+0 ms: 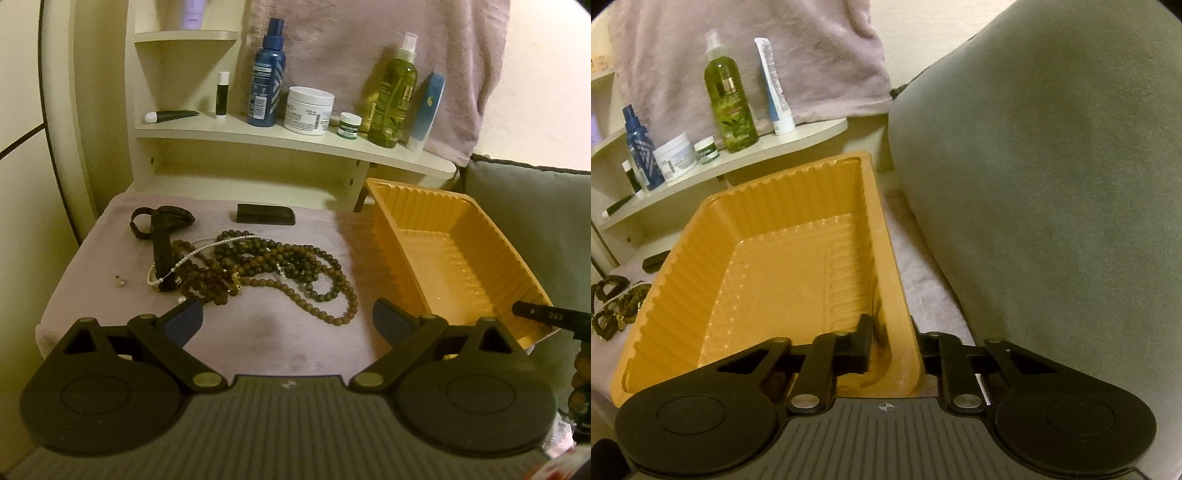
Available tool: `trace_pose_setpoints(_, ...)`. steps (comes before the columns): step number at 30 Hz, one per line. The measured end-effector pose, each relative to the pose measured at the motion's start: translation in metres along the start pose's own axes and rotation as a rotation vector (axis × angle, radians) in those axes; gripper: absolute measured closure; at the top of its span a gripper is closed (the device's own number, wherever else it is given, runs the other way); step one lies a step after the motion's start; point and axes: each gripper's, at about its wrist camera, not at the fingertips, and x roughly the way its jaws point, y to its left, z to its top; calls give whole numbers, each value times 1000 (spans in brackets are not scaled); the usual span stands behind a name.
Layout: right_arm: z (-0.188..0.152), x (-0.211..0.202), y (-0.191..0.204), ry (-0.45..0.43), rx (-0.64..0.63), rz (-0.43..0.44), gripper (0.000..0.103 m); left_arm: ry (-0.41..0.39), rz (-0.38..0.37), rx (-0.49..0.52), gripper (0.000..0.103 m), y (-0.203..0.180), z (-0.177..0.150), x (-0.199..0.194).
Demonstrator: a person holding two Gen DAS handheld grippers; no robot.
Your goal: Organize jewelry
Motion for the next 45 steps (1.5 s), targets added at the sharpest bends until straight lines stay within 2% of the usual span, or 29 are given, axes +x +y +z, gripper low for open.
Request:
trace_pose_setpoints(3,-1,-1,0,7,6,12,89,-15,6,-9,6,4,-1,-1)
trace_pose_setpoints(5,-2,-3,0,8,14,16,94,-23,14,-13,6,7,-2,-2)
trace_pose_setpoints(11,3,-17,13,-25,-10,-28,96,-42,53,8,6,23,-3,-3)
trace_pose_setpoints(18,11,-36,30,-84,-80,-121,98,-34,105,65,13,49,-8,6)
trace_pose_setpoints(25,13,-43,40,-85,-121,-148,98,-30,161,96,23,85,-5,20)
trace_pose_setpoints(28,15,-43,45,-87,-136,-162,98,-26,182,131,36,98,-1,30)
trace_pose_setpoints(30,16,-43,47,-88,-144,-172,98,-15,199,142,57,105,0,40)
trace_pose_setpoints(32,17,-43,50,-85,-157,-184,98,1,205,145,65,112,0,50)
trace_pose_setpoints(37,19,-43,54,-72,-172,-198,98,15,212,136,76,126,-2,69)
trace_pose_setpoints(39,20,-44,55,-70,-178,-201,98,19,209,134,84,128,-3,73)
trace_pose_setpoints(43,21,-44,56,-69,-185,-206,98,6,204,131,89,129,-4,75)
trace_pose_setpoints(45,21,-44,56,-68,-187,-208,98,5,204,134,97,129,-5,76)
